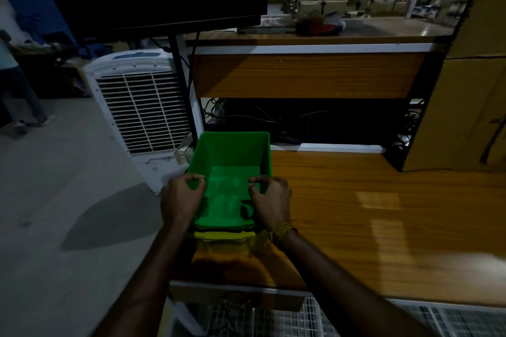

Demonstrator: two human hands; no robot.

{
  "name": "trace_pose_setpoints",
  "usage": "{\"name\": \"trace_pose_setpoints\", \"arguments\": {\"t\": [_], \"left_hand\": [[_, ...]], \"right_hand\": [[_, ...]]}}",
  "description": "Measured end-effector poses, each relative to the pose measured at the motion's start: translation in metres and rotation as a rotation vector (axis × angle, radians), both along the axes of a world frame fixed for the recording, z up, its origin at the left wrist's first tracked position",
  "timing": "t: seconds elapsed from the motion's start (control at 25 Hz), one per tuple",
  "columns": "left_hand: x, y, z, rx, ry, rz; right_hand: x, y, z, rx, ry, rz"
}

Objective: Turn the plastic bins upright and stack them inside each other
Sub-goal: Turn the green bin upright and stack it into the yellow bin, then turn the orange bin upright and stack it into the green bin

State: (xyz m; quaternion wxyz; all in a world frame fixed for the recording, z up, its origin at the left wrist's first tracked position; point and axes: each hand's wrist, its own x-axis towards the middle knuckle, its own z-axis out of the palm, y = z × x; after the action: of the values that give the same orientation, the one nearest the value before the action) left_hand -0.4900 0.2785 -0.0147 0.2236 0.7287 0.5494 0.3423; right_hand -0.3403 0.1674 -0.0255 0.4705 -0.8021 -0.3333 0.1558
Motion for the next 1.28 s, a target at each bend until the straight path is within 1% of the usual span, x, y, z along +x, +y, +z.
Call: {"name": "trace_pose_setpoints", "arguments": {"t": [0.12, 0.2, 0.32, 0.36, 0.44, 0.52, 0.6, 0.8, 0.96, 1.08, 1.28], "left_hand": [[0.0, 0.002, -0.018, -0.006, 0.026, -0.009], [-0.001, 0.004, -0.027, -0.025, 0.052, -0.002], [0.004, 0.002, -0.028, -0.002, 0.154, 0.043], [0.012, -0.002, -0.025, 0.022, 0.164, 0.044], [0.038, -0.018, -0.019, 0.071, 0.115, -0.015], [0.072, -0.041, -0.017, 0.093, 0.021, -0.131], [0.11, -0.067, -0.023, 0.106, -0.015, -0.254], [0.2, -0.133, -0.049, 0.086, 0.087, -0.495], [0.284, -0.186, -0.057, 0.009, 0.16, -0.535], [0.356, -0.228, -0.064, 0.049, 0.194, -0.574], [0.486, -0.324, -0.06, 0.027, 0.252, -0.676]], "right_hand": [[0.001, -0.001, -0.015, -0.054, -0.033, 0.049], [0.002, -0.001, -0.023, -0.067, -0.017, 0.085], [0.009, -0.005, -0.033, -0.076, 0.013, 0.135], [0.015, -0.008, -0.036, -0.068, 0.01, 0.129], [0.03, -0.02, -0.031, -0.06, -0.005, 0.106], [0.048, -0.037, -0.024, -0.05, -0.041, 0.085], [0.074, -0.057, -0.025, -0.047, -0.117, 0.044], [0.144, -0.121, -0.037, -0.114, -0.266, -0.054], [0.221, -0.183, -0.047, -0.148, -0.317, -0.153], [0.29, -0.228, -0.052, -0.188, -0.314, -0.197], [0.417, -0.324, -0.058, -0.252, -0.305, -0.296]]}}
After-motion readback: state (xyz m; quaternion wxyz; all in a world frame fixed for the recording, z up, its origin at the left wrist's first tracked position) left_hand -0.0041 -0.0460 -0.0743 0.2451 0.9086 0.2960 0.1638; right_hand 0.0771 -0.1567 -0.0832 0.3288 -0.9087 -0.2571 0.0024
